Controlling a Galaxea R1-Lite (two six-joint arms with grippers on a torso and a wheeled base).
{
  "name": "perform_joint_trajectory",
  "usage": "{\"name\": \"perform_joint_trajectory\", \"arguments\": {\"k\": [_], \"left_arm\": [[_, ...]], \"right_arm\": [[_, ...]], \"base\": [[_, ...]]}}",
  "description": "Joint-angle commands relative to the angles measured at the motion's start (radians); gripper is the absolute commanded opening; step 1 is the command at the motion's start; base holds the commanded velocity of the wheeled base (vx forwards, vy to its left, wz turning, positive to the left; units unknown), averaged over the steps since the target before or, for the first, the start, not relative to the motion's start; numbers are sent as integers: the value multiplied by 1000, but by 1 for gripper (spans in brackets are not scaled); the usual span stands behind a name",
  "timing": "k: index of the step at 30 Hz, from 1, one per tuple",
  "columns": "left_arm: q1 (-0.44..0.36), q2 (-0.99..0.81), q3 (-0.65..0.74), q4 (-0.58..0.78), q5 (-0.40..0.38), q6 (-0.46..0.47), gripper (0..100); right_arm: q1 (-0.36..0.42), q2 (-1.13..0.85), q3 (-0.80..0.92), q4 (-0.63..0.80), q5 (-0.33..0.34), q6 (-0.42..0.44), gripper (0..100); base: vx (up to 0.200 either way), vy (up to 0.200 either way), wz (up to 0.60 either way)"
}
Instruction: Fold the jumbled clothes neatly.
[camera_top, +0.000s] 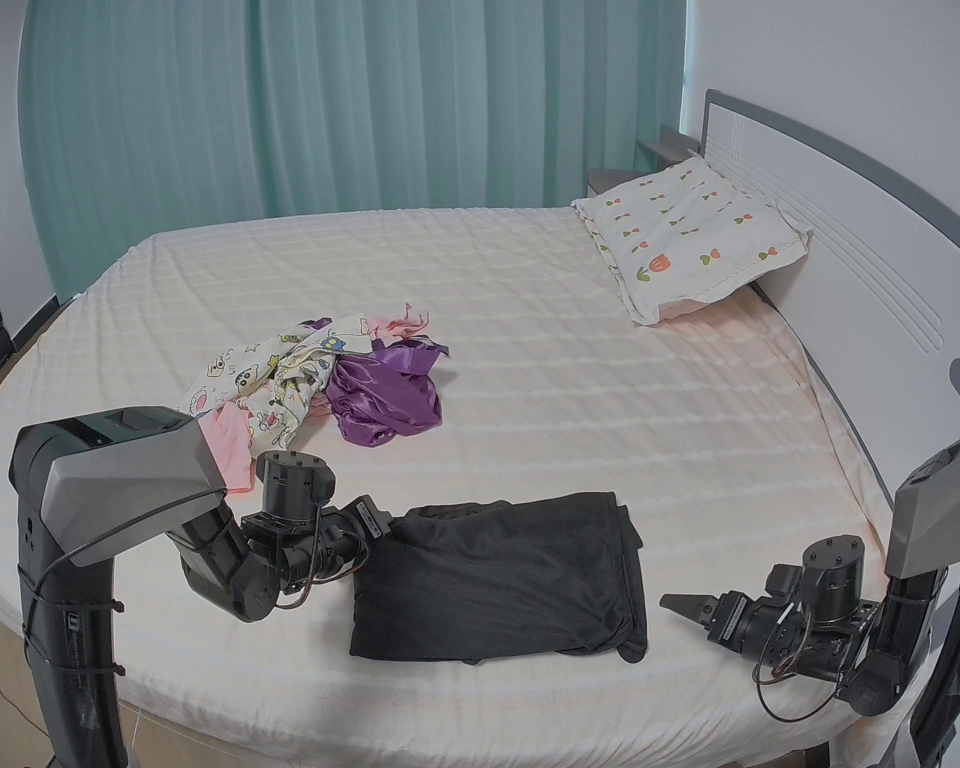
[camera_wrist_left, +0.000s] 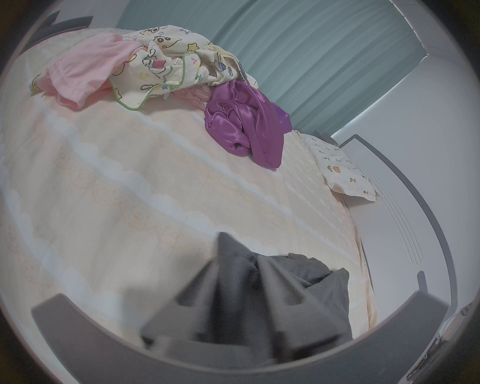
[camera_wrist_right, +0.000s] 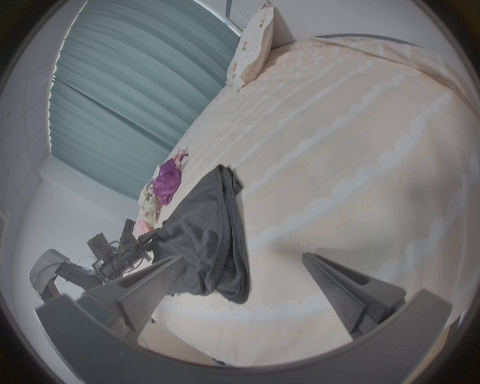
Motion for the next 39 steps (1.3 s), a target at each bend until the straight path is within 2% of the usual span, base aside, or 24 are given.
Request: {"name": "perform_joint_trajectory", "arguments": {"k": [1, 3, 9, 12, 23, 29, 30, 39], "left_arm": [[3, 12, -8, -8, 36, -2, 0], [4, 14, -6, -15, 64, -6, 0], [18, 11, 3, -43, 73, -20, 0], [21, 6, 1, -58, 73, -74, 0], [19, 6, 3, -57, 70, -101, 0], [23, 3, 4, -57, 70, -121, 0], [23, 3, 4, -57, 68, -124, 0], [23, 3, 6, -57, 67, -127, 0]], "right_arm": [[73, 8, 15, 5, -7, 16, 100], [99, 23, 5, -3, -7, 21, 100], [125, 103, -59, -11, -9, 34, 100], [159, 127, -116, -28, -38, 50, 100], [221, 175, -156, -58, -92, 48, 100], [229, 201, -160, -58, -132, 44, 100], [229, 210, -162, -58, -133, 44, 0], [226, 207, -162, -58, -144, 2, 0]], "base": [[0, 0, 0], [0, 0, 0], [0, 0, 0], [0, 0, 0], [0, 0, 0], [0, 0, 0], [0, 0, 0], [0, 0, 0]]}}
